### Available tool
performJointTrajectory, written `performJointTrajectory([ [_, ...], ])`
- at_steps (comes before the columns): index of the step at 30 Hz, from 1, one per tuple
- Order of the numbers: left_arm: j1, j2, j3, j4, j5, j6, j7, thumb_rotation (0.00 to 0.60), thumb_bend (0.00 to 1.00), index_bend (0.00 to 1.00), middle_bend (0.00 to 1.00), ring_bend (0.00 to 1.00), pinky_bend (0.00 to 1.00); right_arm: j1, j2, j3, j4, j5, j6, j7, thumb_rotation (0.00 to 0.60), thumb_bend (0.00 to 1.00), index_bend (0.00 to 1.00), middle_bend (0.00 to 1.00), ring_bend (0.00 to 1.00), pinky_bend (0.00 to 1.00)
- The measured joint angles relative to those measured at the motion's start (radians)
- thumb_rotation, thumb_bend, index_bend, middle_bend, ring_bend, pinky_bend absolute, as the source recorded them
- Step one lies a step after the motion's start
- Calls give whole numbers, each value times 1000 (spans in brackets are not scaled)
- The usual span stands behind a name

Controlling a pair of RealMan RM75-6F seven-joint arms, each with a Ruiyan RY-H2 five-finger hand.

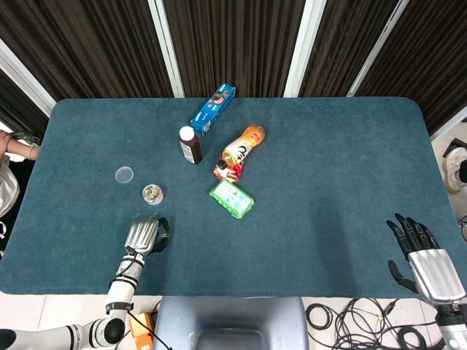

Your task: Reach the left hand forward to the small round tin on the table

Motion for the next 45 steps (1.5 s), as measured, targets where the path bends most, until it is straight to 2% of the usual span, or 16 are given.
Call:
performJointTrajectory([
  [28, -6, -6, 4, 10, -20, -15, 16, 600, 344, 590, 1000, 1000, 1000, 1, -1, -1, 1, -1, 1, -1, 600, 373, 0, 0, 0, 126],
  [34, -6, -7, 4, 9, -19, -13, 15, 600, 370, 644, 1000, 1000, 1000, 0, -1, -1, 3, -2, 2, 1, 600, 373, 0, 0, 0, 126],
  [45, 5, 41, -13, -39, 7, 23, -10, 600, 374, 639, 1000, 1000, 1000, -1, -2, -1, 2, -2, 4, -1, 600, 373, 0, 0, 0, 126],
])
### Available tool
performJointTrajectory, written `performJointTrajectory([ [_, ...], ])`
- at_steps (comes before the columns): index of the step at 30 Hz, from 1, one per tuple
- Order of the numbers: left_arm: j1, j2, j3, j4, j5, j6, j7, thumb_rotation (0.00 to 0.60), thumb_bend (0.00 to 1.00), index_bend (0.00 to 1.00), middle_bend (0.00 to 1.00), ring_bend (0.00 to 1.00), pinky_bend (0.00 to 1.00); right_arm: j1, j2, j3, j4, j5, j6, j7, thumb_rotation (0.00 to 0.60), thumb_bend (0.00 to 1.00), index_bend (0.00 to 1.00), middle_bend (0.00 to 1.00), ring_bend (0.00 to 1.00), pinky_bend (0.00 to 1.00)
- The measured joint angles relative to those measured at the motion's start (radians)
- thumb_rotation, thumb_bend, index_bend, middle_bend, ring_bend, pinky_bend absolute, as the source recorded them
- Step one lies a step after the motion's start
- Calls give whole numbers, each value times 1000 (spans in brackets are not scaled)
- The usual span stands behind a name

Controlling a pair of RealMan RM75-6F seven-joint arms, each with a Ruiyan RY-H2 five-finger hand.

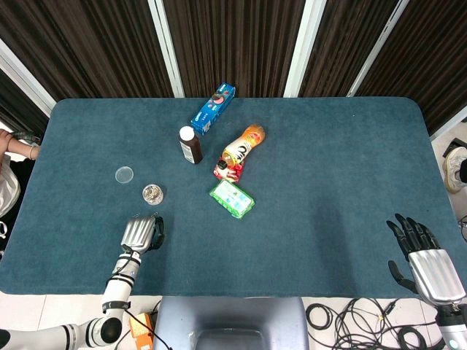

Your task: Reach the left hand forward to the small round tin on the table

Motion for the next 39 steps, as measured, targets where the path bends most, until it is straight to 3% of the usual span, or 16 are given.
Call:
performJointTrajectory([
  [14, -23, 102, -53, -37, -31, -22, 6, 600, 392, 640, 1000, 1000, 1000, -9, 4, 11, 3, 9, 29, 28, 600, 373, 0, 0, 0, 127],
  [30, -153, 59, -169, 173, -157, -118, -8, 600, 394, 626, 1000, 1000, 1000, -4, 4, 14, 3, 23, 9, 17, 600, 373, 0, 0, 0, 127],
  [39, -194, 12, -174, 276, -205, -163, -14, 600, 393, 594, 1000, 1000, 1000, -9, 6, 14, 4, 18, 20, 25, 600, 373, 0, 0, 0, 127],
])
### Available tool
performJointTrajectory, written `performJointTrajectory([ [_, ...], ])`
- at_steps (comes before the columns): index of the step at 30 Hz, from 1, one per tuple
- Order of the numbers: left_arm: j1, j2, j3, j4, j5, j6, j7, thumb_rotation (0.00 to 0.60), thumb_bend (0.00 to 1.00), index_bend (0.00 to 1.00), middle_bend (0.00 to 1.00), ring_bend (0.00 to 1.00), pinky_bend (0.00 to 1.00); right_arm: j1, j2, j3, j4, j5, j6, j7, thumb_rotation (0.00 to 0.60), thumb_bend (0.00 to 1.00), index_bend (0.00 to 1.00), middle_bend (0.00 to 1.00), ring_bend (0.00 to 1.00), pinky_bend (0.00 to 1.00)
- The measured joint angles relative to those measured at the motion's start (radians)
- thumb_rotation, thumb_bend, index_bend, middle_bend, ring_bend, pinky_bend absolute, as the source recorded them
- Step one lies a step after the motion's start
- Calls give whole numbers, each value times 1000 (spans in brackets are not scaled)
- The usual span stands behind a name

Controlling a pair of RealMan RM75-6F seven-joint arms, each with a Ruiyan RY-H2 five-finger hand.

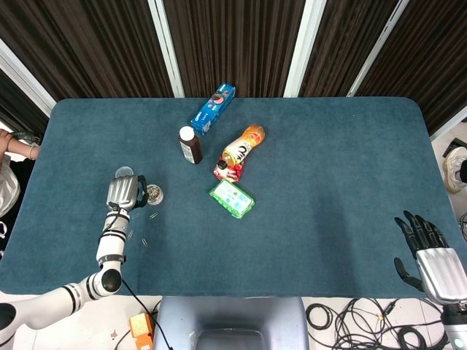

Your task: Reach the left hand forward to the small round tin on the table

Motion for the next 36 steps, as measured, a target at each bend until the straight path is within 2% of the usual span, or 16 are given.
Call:
performJointTrajectory([
  [9, -19, -29, 5, 41, -3, -16, -28, 600, 378, 534, 1000, 1000, 1000, -2, 1, -2, 2, -3, 2, 1, 600, 373, 0, 0, 0, 126],
  [20, -29, -51, 13, 75, 3, -29, -52, 600, 333, 400, 1000, 1000, 1000, -7, 4, -3, 5, -9, 12, 12, 600, 373, 0, 0, 0, 127],
  [31, -21, -32, 13, 36, 11, -6, -62, 600, 330, 386, 1000, 1000, 1000, -10, 3, -4, 6, -15, 16, 11, 600, 373, 0, 0, 0, 127],
  [36, -1, 2, 20, -37, 39, 36, -68, 600, 330, 347, 1000, 1000, 1000, -9, 3, -3, 7, -13, 14, 11, 600, 373, 0, 0, 0, 127],
])
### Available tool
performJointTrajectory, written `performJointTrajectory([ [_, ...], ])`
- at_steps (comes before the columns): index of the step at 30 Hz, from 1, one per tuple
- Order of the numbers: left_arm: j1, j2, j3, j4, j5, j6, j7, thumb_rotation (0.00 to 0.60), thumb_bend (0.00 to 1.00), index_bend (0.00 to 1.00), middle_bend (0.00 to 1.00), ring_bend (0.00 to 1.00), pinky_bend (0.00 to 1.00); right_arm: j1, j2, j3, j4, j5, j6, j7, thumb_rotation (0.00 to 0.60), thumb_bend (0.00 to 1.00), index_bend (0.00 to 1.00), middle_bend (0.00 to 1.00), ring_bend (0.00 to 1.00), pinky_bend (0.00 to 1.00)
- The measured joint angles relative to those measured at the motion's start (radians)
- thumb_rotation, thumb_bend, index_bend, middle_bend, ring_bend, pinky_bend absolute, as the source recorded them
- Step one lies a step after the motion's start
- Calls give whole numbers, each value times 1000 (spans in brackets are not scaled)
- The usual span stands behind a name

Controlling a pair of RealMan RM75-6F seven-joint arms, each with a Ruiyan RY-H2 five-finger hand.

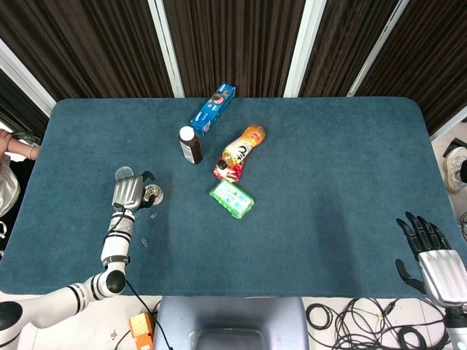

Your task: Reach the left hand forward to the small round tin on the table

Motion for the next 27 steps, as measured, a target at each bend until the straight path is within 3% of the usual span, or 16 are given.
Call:
performJointTrajectory([
  [4, 40, 59, 19, -117, 44, 49, -14, 600, 329, 222, 990, 997, 1000, -1, 0, -3, 0, -2, -1, -2, 600, 373, 0, 0, 0, 126],
  [8, 119, 154, 74, -276, 167, 154, -42, 600, 328, 90, 796, 818, 921, -3, -1, -3, 0, -4, 3, -6, 600, 373, 0, 0, 0, 127],
  [10, 176, 216, 127, -342, 266, 226, -55, 600, 328, 34, 631, 651, 763, -4, -3, -3, 0, -4, 3, -12, 600, 373, 0, 0, 0, 125],
  [12, 243, 296, 203, -413, 369, 288, -65, 600, 328, 0, 297, 323, 438, -3, -5, -3, 0, -4, 0, -19, 600, 373, 0, 0, 0, 124],
  [14, 306, 374, 282, -475, 456, 342, -77, 600, 331, 0, 90, 87, 197, -2, -9, -4, -2, -4, -4, -29, 600, 373, 0, 0, 0, 124],
  [15, 345, 421, 333, -506, 514, 388, -88, 600, 333, 0, 51, 35, 142, -1, -10, -4, -3, -6, -4, -34, 600, 373, 0, 0, 0, 124],
  [19, 463, 478, 421, -498, 670, 575, -148, 600, 334, 0, 21, 0, 36, 1, -21, -2, -8, -7, -7, -59, 600, 373, 0, 0, 0, 123],
  [23, 566, 446, 437, -384, 752, 712, -203, 600, 333, 0, 5, 0, 7, 12, -30, 3, -12, 13, -36, -82, 600, 373, 0, 0, 0, 122],
  [27, 617, 425, 434, -326, 793, 732, -233, 600, 334, 0, 0, 0, 4, 21, -34, 4, -18, 24, -57, -99, 600, 373, 0, 0, 0, 122],
])
